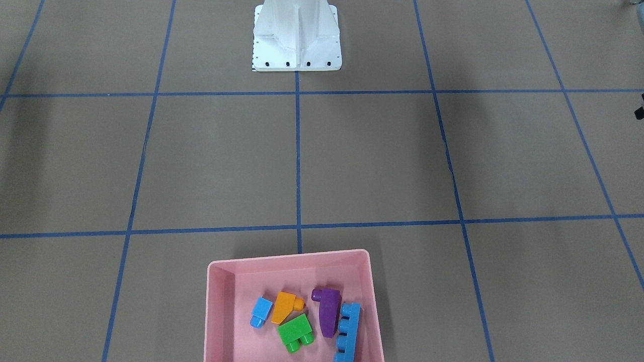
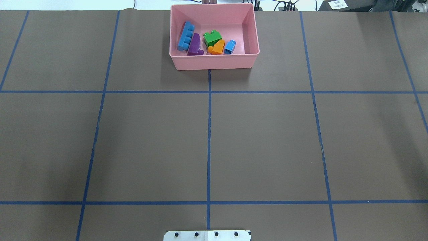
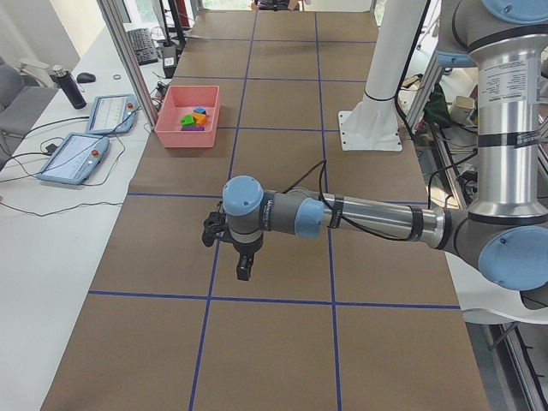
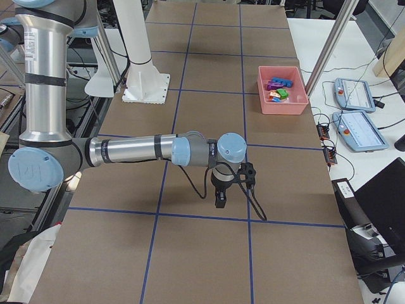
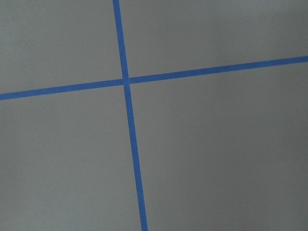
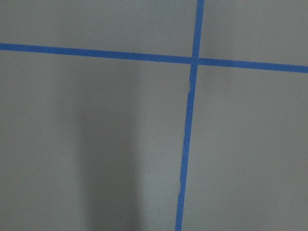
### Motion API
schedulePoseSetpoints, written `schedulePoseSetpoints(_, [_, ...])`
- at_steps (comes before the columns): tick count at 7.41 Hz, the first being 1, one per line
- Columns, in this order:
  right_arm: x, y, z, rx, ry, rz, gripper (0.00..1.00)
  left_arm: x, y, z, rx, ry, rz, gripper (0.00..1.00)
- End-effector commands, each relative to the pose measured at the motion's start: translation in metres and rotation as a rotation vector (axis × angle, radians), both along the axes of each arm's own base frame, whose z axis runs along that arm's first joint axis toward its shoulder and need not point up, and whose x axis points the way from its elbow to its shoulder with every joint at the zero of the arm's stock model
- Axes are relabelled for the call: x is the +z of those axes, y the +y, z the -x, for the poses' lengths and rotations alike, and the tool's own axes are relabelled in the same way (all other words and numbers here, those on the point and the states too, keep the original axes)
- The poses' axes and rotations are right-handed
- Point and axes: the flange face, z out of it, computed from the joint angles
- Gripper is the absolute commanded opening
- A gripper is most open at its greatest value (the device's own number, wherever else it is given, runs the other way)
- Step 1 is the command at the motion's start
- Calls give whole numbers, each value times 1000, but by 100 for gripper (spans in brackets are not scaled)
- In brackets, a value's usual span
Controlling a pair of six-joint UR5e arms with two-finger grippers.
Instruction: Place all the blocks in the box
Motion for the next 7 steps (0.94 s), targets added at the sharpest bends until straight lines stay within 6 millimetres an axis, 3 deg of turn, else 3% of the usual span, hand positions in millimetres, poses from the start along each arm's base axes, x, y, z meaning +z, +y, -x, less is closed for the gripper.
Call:
schedulePoseSetpoints(1, [1, -2, 0, 5, -2, 6, 100, 0, -7, -1, 3, 6, -4, 100])
schedulePoseSetpoints(5, [-19, -6, 0, 12, 0, -31, 100, -13, -17, -3, 1, 1, -25, 100])
schedulePoseSetpoints(7, [-13, -5, -2, 11, 40, -26, 100, -8, -17, -3, 1, 2, -17, 100])
